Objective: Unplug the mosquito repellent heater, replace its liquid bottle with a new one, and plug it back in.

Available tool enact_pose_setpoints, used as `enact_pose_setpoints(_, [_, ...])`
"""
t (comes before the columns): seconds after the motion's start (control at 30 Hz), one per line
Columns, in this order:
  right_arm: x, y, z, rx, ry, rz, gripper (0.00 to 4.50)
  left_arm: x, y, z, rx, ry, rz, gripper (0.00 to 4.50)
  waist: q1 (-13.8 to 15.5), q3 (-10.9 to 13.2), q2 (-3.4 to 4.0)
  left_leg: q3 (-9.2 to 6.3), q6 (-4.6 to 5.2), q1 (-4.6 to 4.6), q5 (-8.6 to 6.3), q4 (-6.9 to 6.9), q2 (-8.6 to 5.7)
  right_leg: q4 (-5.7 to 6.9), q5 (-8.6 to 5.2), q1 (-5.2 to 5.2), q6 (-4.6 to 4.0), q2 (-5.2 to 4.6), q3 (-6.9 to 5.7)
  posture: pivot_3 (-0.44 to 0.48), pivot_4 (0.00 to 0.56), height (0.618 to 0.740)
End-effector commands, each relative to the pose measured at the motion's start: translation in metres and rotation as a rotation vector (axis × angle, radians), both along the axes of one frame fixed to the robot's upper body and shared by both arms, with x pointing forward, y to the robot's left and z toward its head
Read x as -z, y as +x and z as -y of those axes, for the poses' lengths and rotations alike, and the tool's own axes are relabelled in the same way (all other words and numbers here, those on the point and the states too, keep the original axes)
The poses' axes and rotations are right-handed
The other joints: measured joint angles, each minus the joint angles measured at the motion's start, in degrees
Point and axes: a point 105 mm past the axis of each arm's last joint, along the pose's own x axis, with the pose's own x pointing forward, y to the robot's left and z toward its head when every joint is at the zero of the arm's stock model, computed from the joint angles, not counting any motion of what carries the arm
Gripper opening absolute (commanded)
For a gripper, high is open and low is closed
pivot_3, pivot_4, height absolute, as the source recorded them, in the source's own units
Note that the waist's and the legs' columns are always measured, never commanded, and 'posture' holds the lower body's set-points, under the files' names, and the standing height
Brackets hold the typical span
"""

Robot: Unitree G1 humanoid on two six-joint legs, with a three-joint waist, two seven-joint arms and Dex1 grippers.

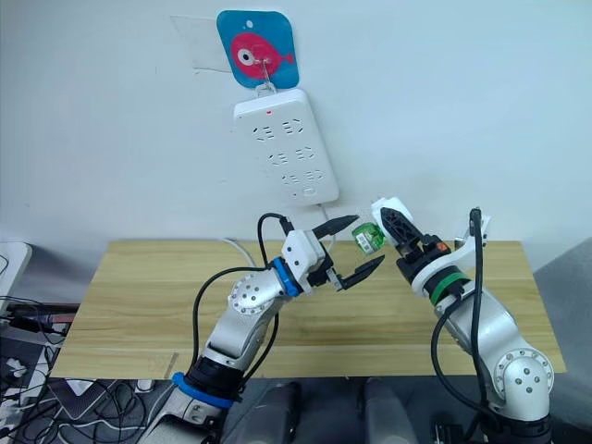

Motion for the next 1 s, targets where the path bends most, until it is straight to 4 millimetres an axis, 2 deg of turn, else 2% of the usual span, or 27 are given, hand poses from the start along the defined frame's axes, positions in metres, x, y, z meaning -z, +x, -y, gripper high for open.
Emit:
enact_pose_setpoints(0.03, [-0.014, -0.0079, -0.0045, -0.019, 0.016, 0.06, 2.92, -0.0118, -0.0054, 0.0052, 0.02, -0.031, 0.048, 4.47, 0.0, 0.0, 0.0, -0.01, 0.0, -0.01, 0.0, 0.01, 0.0, 0.0, 0.0, 0.0, 0.0, 0.0, 0.0, 0.11, 0.272, 0.74])
enact_pose_setpoints(0.13, [-0.0136, -0.0081, -0.0047, -0.02, 0.017, 0.059, 2.92, -0.0131, -0.0062, 0.005, 0.024, -0.038, 0.05, 3.9, 0.0, 0.0, 0.0, -0.01, 0.0, -0.01, 0.0, 0.04, 0.0, 0.01, 0.0, 0.0, 0.0, 0.0, 0.0, 0.11, 0.271, 0.74])
enact_pose_setpoints(0.3, [-0.0119, -0.0079, -0.0042, -0.02, 0.016, 0.054, 2.92, -0.0155, -0.0063, 0.0047, 0.026, -0.052, 0.053, 2.27, 0.0, 0.0, 0.0, -0.01, 0.0, -0.01, 0.0, 0.06, 0.01, 0.03, 0.0, 0.01, 0.0, 0.0, 0.0, 0.11, 0.27, 0.74])
enact_pose_setpoints(0.93, [-0.0059, -0.0063, -0.0031, 0.002, 0.009, 0.036, 2.92, -0.017, -0.0079, 0.0084, 0.031, -0.04, 0.074, 2.22, 0.01, 0.0, 0.0, -0.01, 0.0, -0.01, 0.0, 0.11, 0.01, 0.07, 0.01, 0.01, 0.0, 0.0, -0.01, 0.111, 0.26, 0.74])
enact_pose_setpoints(1.0, [-0.0061, -0.0063, -0.0034, 0.003, 0.01, 0.037, 2.92, -0.018, -0.009, 0.0089, 0.03, -0.043, 0.081, 2.93, 0.01, 0.0, 0.0, -0.01, 0.0, -0.01, 0.0, 0.12, 0.01, 0.08, 0.01, 0.02, 0.0, 0.0, 0.0, 0.112, 0.258, 0.74])
